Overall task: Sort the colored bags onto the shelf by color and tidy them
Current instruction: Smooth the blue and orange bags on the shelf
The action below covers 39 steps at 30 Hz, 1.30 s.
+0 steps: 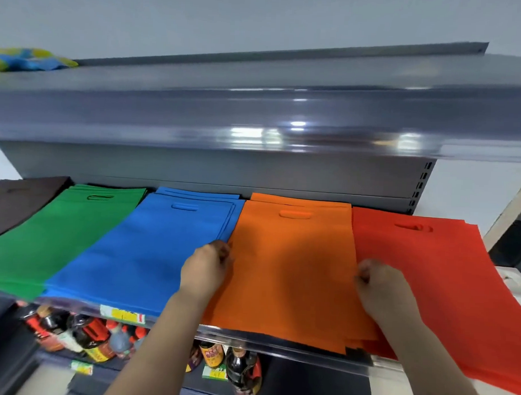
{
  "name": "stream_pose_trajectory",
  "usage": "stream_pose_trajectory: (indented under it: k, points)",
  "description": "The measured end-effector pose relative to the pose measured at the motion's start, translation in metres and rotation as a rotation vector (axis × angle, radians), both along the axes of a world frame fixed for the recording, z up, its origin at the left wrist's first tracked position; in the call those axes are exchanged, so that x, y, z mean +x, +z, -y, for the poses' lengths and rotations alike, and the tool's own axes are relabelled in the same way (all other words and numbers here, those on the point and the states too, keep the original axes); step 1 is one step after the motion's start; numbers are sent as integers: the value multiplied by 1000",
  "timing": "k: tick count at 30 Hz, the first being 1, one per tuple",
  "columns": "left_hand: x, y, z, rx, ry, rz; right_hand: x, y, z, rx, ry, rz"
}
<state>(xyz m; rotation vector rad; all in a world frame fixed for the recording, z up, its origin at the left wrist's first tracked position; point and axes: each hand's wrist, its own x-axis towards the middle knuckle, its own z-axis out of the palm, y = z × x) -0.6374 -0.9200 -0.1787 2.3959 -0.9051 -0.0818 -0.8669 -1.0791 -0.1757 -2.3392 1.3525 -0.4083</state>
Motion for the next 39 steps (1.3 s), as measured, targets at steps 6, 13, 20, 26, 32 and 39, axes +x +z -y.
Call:
stream_pose_trajectory:
  k: [6, 13, 20, 26, 32, 39]
  points:
    - [4, 19, -29, 112, 51, 260, 35, 25, -16, -259, 145, -113]
    - [40, 58, -134, 297, 220, 470, 148, 65, -101, -441, 581, -93]
    - [91, 93, -280, 406, 467, 549, 263, 102, -250, -585, 966, 27]
    - [130, 113, -397, 507, 626, 583, 343, 116, -375, -659, 1174, 125]
    - [162, 122, -490, 581, 760, 570, 406, 120, -470, -651, 1319, 183]
    - [216, 121, -566, 583, 883, 500, 483, 125, -543, -633, 1422, 194]
